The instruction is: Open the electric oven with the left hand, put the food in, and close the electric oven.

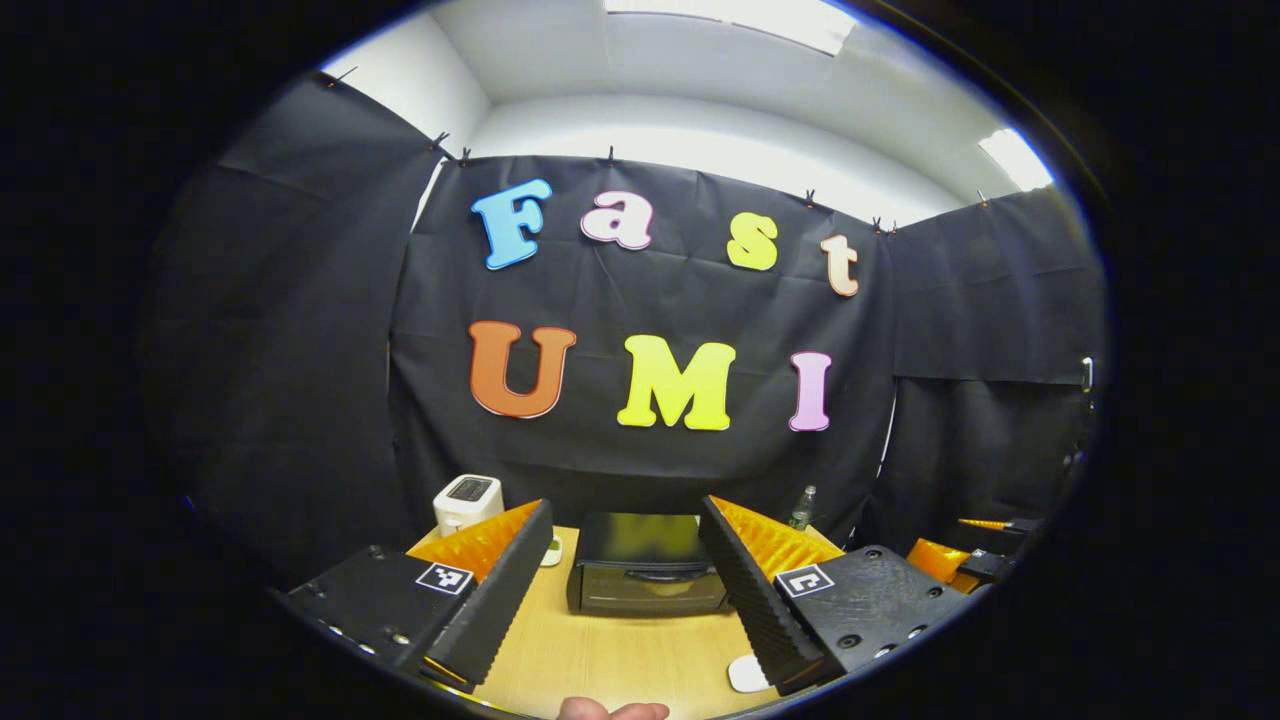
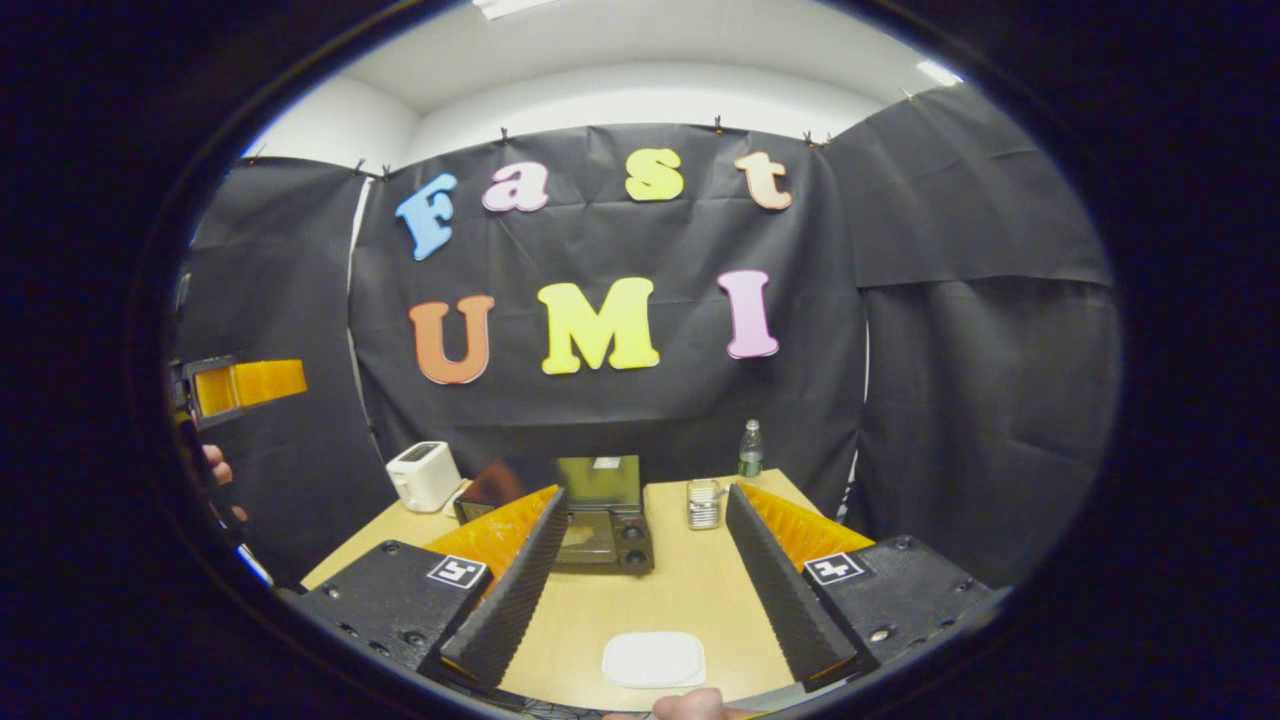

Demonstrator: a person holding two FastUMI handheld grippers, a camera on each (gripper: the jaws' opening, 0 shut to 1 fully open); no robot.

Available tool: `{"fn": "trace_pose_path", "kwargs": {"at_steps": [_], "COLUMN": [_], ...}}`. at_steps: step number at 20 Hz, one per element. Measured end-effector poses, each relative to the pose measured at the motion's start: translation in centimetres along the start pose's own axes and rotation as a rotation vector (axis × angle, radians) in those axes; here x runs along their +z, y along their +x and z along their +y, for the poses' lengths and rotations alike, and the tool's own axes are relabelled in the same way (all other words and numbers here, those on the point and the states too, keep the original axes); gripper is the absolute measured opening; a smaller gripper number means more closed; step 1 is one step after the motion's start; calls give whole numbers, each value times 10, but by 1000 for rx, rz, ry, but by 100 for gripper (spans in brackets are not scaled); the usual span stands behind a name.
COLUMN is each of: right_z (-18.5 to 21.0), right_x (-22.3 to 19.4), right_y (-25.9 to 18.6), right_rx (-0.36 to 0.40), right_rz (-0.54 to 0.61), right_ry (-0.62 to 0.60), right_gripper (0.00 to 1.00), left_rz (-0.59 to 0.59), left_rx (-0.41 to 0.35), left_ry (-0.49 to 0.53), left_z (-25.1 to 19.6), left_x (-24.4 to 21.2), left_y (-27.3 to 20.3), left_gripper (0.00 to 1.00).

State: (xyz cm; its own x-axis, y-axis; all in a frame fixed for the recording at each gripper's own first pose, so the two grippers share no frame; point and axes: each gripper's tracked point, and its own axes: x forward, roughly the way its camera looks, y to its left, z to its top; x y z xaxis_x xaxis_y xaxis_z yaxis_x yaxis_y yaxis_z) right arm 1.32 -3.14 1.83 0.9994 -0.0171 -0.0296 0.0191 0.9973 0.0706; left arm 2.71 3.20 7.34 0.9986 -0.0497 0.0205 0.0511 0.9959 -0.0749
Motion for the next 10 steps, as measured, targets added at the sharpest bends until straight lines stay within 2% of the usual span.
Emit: {"fn": "trace_pose_path", "kwargs": {"at_steps": [5, 9, 10], "right_z": [62, 99, 105], "right_x": [-7, -15, -15], "right_y": [-70, -108, -115], "right_rx": [79, 146, 158], "right_rz": [-13, -9, -16], "right_ry": [-25, -48, -49], "right_gripper": [99, 97, 100], "left_rz": [-1, 1, 4], "left_rx": [27, 58, 68], "left_ry": [-4, 7, -1], "left_z": [26, 37, 39], "left_x": [-12, -23, -26], "left_y": [-89, -134, -142], "left_gripper": [94, 94, 94]}}
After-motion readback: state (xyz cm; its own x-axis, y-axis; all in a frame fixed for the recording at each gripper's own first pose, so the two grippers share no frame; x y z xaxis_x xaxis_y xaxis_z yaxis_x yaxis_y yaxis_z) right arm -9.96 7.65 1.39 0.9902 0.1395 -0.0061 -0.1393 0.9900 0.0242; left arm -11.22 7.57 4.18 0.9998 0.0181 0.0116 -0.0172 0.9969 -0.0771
